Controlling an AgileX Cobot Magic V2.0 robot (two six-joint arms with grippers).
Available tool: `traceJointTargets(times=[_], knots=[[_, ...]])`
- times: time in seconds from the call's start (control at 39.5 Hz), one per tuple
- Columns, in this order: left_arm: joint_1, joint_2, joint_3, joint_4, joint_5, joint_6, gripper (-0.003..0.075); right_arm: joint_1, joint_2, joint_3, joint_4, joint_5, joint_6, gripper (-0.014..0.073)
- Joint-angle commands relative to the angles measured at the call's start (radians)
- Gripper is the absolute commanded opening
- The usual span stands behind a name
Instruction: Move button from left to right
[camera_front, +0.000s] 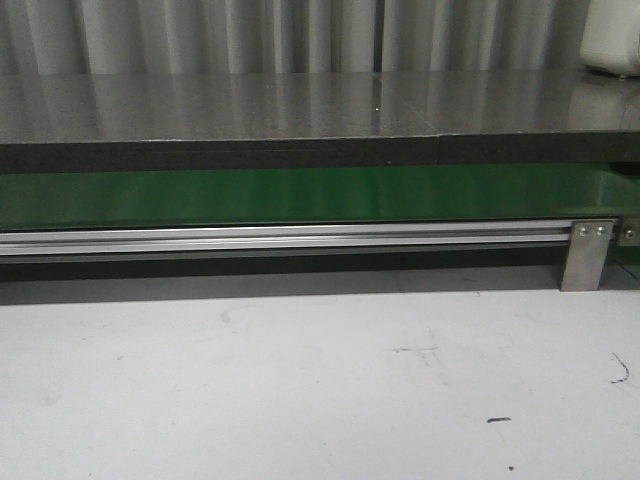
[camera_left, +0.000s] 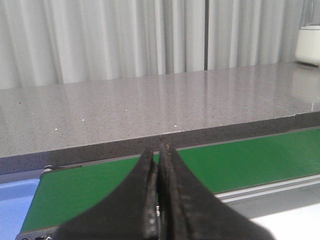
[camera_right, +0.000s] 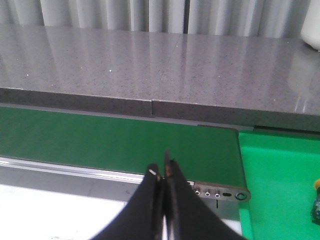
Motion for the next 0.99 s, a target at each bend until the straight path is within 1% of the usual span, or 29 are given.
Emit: traceJointTargets(times=[0.0, 0.1, 0.23, 0.33, 0.41, 0.56, 0.66, 0.73, 0.79, 0.96], knots=[[-0.009, 0.013, -0.024, -0.002, -0.078, -0.007, -0.0021, 0.001, 0.005, -0.025, -0.001, -0.088, -0.011, -0.0067], [-0.009, 0.011, -0.008, 0.032, -0.089, -0.010, -0.0021, 0.001, 0.005, -0.025, -0.001, -0.088, -0.011, -0.0067], [-0.009, -0.017, 0.046, 0.120, -0.125, -0.138, -0.0021, 0.001, 0.005, -0.025, -0.001, -0.088, -0.011, -0.0067], [-0.003, -0.030, 0.102, 0.120, -0.142, -0.152, -0.0021, 0.001, 0.005, -0.025, -0.001, -0.088, -0.011, -0.0067], [0.023, -0.030, 0.151, 0.111, -0.173, -0.168, -0.0021, 0.001, 0.005, -0.025, -0.001, -0.086, -0.011, -0.0067], [0.106, -0.030, 0.255, 0.101, -0.310, -0.168, -0.0021, 0.001, 0.005, -0.025, -0.001, -0.086, -0.011, -0.0067], [0.138, -0.030, 0.317, 0.101, -0.356, -0.168, -0.0021, 0.001, 0.005, -0.025, -0.001, -0.086, -0.011, -0.0067], [0.147, -0.030, 0.357, 0.101, -0.356, -0.168, -0.0021, 0.001, 0.005, -0.025, -0.001, -0.086, -0.011, -0.0067], [0.148, -0.030, 0.352, 0.101, -0.290, -0.168, -0.0021, 0.001, 0.005, -0.025, -0.001, -0.086, -0.011, -0.0067], [0.148, -0.030, 0.354, 0.101, -0.282, -0.168, -0.0021, 0.001, 0.005, -0.025, -0.001, -0.086, -0.011, -0.0067]])
